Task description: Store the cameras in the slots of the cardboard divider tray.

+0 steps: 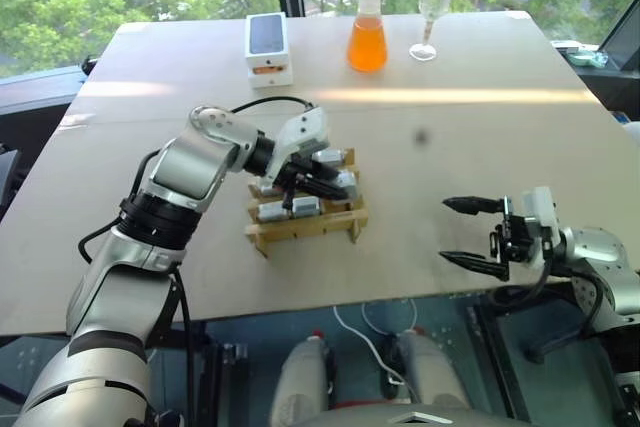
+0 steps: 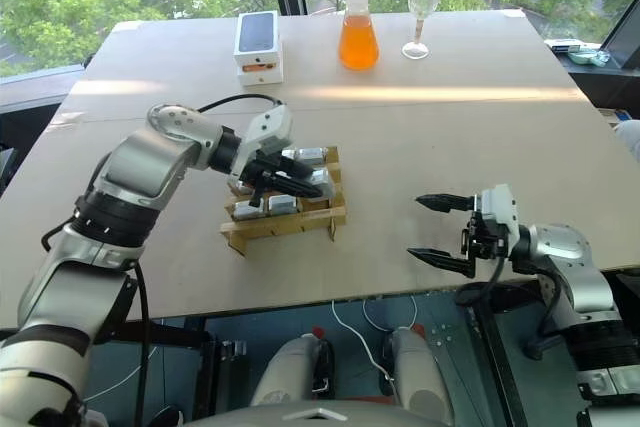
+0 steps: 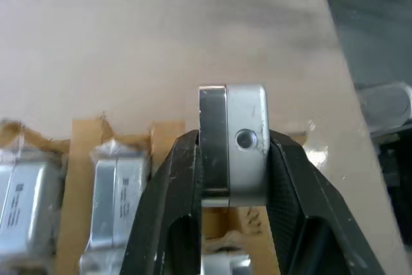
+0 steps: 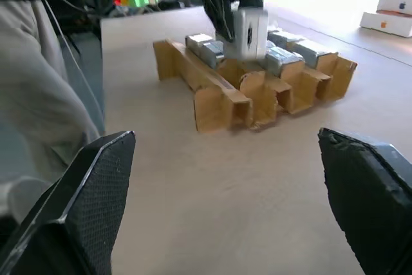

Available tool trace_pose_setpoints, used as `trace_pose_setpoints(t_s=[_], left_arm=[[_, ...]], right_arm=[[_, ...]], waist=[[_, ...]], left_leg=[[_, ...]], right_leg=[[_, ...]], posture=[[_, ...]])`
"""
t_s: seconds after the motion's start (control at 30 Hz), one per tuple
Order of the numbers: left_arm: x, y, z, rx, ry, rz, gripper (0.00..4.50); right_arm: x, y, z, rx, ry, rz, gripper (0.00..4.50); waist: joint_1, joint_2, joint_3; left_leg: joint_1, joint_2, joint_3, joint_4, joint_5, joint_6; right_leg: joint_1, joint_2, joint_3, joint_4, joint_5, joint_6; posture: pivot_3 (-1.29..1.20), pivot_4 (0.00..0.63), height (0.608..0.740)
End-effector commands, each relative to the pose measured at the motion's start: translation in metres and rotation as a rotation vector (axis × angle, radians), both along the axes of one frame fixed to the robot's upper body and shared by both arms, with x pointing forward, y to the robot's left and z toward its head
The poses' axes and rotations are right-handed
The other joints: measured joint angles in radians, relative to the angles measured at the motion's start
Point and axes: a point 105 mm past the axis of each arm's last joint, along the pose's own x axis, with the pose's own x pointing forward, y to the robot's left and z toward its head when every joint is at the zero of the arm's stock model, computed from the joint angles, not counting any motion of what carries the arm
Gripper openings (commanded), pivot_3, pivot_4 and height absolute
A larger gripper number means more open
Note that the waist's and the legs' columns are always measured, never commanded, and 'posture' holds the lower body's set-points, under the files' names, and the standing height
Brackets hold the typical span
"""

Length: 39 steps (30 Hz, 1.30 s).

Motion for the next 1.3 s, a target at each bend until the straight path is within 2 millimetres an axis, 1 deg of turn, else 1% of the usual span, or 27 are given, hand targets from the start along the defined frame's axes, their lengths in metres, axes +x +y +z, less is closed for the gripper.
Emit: trace_pose_setpoints(t_s=[0.03,0.17,0.23,0.4,0.5,0.77,0.8,0.83,0.87,0.93,0.97,1.0,1.13,1.2,1.3], left_arm=[[0.000,0.002,0.002,0.033,-0.077,-0.023,0.75],[-0.002,0.003,0.002,0.019,-0.052,-0.024,0.75],[0.000,0.009,-0.007,0.059,-0.059,-0.017,0.75],[0.010,0.012,-0.017,0.076,-0.061,0.020,0.75],[0.015,0.011,-0.019,0.081,-0.068,0.037,0.75],[0.009,0.002,-0.017,0.062,-0.048,-0.019,0.75],[0.008,0.000,-0.016,0.051,-0.048,-0.021,1.77],[0.010,-0.001,-0.013,0.036,-0.061,-0.011,2.05],[0.013,-0.003,-0.010,0.016,-0.073,0.005,2.44],[0.017,-0.007,-0.005,-0.005,-0.103,0.024,3.50],[0.017,-0.008,-0.003,-0.019,-0.107,0.035,3.70],[0.017,-0.008,0.000,-0.030,-0.105,0.042,4.24],[0.009,-0.002,0.009,-0.069,-0.113,0.058,4.24],[0.003,0.005,0.020,-0.144,-0.128,0.104,4.24],[-0.016,0.021,0.035,-0.299,-0.173,0.173,4.24]], right_arm=[[0.000,-0.001,0.010,0.061,0.000,0.029,4.50],[0.002,0.004,0.013,0.082,-0.007,0.037,4.50],[0.002,0.005,0.012,0.087,-0.007,0.041,4.50],[0.003,0.007,0.014,0.094,-0.013,0.054,4.50],[0.004,0.007,0.015,0.092,-0.034,0.051,4.50],[0.004,0.006,0.013,0.097,-0.047,0.044,4.50],[0.004,0.006,0.013,0.097,-0.048,0.045,4.50],[0.004,0.006,0.012,0.098,-0.048,0.046,4.50],[0.004,0.006,0.012,0.099,-0.047,0.047,4.50],[0.004,0.006,0.011,0.099,-0.044,0.049,4.50],[0.004,0.006,0.011,0.097,-0.043,0.051,4.50],[0.005,0.005,0.010,0.096,-0.041,0.050,4.50],[0.007,0.005,0.008,0.093,-0.039,0.052,4.50],[0.009,0.004,0.007,0.091,-0.034,0.041,4.50],[0.018,-0.002,0.000,0.066,-0.021,-0.028,4.50]], waist=[[0.001,0.000,0.000],[0.007,0.000,0.000],[0.008,0.000,0.000],[0.009,0.000,0.000],[0.008,0.000,0.000],[0.009,0.000,0.000],[0.009,0.000,0.000],[0.009,0.000,0.000],[0.009,0.000,0.000],[0.010,0.000,0.000],[0.010,0.000,0.000],[0.009,0.000,0.000],[0.005,0.000,0.000],[0.002,0.000,0.000],[-0.007,0.000,0.000]], left_leg=[[0.000,0.000,0.000,0.000,0.000,0.000],[-0.001,0.000,0.000,0.000,0.001,-0.002],[-0.001,0.000,0.000,0.001,0.001,-0.002],[-0.002,0.000,0.000,0.001,0.001,-0.002],[-0.001,0.000,0.000,0.001,0.001,-0.002],[-0.001,0.000,0.000,0.001,0.001,-0.001],[-0.001,0.000,0.000,0.001,0.001,-0.001],[-0.001,0.000,0.000,0.001,0.001,-0.001],[-0.001,0.000,0.000,0.002,0.001,-0.001],[-0.001,0.000,0.000,0.002,0.001,-0.001],[-0.001,0.000,0.000,0.002,0.001,-0.001],[-0.002,0.000,0.000,0.002,0.001,-0.001],[-0.001,0.000,0.000,0.002,0.001,-0.001],[-0.001,0.001,0.000,0.002,0.001,-0.002],[0.000,0.002,0.000,0.000,0.001,-0.002]], right_leg=[[0.000,0.000,0.000,0.000,0.000,0.000],[-0.001,0.000,0.000,0.000,0.001,-0.001],[0.000,0.000,0.000,-0.001,0.001,-0.001],[0.000,0.000,0.000,-0.001,0.001,-0.001],[0.000,0.000,0.000,-0.001,0.001,-0.001],[0.000,0.000,0.000,0.000,0.001,-0.001],[0.000,0.000,0.000,0.000,0.001,-0.001],[0.000,0.000,0.000,0.000,0.001,-0.001],[0.000,0.000,0.000,0.000,0.001,-0.001],[0.000,-0.001,0.000,0.000,0.001,-0.001],[0.000,-0.001,0.000,0.000,0.001,-0.001],[0.000,-0.001,0.000,0.000,0.001,-0.001],[0.000,0.000,0.000,0.000,0.001,-0.001],[-0.001,0.000,0.000,0.000,0.002,-0.003],[-0.001,-0.002,0.001,0.000,0.002,-0.004]], posture=[[0.00,0.150,0.740],[0.00,0.150,0.740],[0.00,0.150,0.740],[0.00,0.150,0.740],[0.00,0.150,0.740],[0.00,0.150,0.740],[0.00,0.150,0.740],[0.00,0.150,0.740],[0.00,0.150,0.740],[0.00,0.150,0.740],[0.00,0.150,0.740],[0.00,0.150,0.740],[0.00,0.150,0.740],[0.00,0.150,0.740],[0.00,0.150,0.740]])
